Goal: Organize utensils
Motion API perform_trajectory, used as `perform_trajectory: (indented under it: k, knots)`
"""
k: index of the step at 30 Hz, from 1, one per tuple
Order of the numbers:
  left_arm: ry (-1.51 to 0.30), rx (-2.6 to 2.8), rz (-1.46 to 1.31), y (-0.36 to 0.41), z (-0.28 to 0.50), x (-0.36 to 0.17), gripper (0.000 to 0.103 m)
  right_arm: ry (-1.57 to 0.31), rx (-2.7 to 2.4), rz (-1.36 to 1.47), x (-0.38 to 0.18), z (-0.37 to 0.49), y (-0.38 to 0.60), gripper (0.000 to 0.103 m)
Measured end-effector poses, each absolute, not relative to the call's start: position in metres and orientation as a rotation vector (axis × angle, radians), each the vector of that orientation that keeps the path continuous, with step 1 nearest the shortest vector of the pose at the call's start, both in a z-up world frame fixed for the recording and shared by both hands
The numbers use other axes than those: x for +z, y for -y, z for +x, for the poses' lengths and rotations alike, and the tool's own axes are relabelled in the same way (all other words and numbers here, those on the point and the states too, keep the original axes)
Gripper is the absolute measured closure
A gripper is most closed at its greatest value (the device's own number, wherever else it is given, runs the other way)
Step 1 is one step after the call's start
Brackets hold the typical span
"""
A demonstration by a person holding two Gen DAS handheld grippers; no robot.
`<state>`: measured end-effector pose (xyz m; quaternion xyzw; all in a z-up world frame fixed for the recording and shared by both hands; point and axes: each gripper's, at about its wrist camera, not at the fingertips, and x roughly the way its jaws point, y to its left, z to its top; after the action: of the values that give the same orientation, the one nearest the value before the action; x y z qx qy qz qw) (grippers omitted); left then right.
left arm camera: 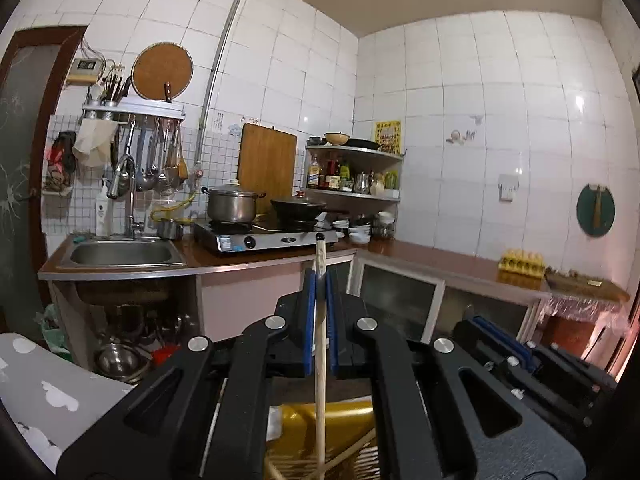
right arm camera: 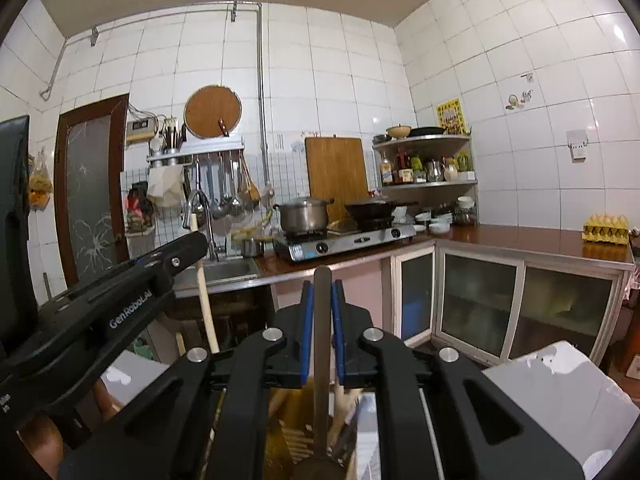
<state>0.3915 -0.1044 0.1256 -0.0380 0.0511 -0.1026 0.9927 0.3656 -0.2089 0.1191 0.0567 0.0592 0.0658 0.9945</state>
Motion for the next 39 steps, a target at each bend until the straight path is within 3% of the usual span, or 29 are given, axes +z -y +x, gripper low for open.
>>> perform_trajectory:
  k: [13,15,16,17,21,23,29,39]
  knots:
    - [-0.246,-0.16,-0.052,0.063,0.363,0.096,0.095,-0.293,0.087,0.066,0.082,0.35,0.214,0.091]
    - [-0.255,-0.15,-0.047,0.055,0.349,0.102,0.078,-0.321,0.053,0.072,0.081,0.341,0.22,0.071]
    - [-0.25,-0.138,-0.04,0.049,0.337,0.105,0.055,-0.324,0.042,0.083,0.081,0.335,0.223,0.048]
    - [-0.241,-0.122,-0.035,0.044,0.326,0.108,0.037,-0.322,0.034,0.099,0.082,0.325,0.227,0.043]
    - [-0.245,-0.099,-0.016,0.02,0.274,0.114,0.017,-0.359,0.019,0.115,0.083,0.288,0.233,0.04]
    - [-0.247,-0.095,-0.021,0.009,0.249,0.114,0.005,-0.379,0.014,0.121,0.078,0.261,0.233,0.03]
    - [-0.236,-0.074,-0.064,-0.014,0.162,0.1,0.005,-0.412,0.027,0.116,0.057,0.185,0.217,0.009]
    - [-0.332,-0.116,-0.018,-0.006,0.105,0.032,0.005,-0.356,0.019,0.069,0.027,0.094,0.19,0.004]
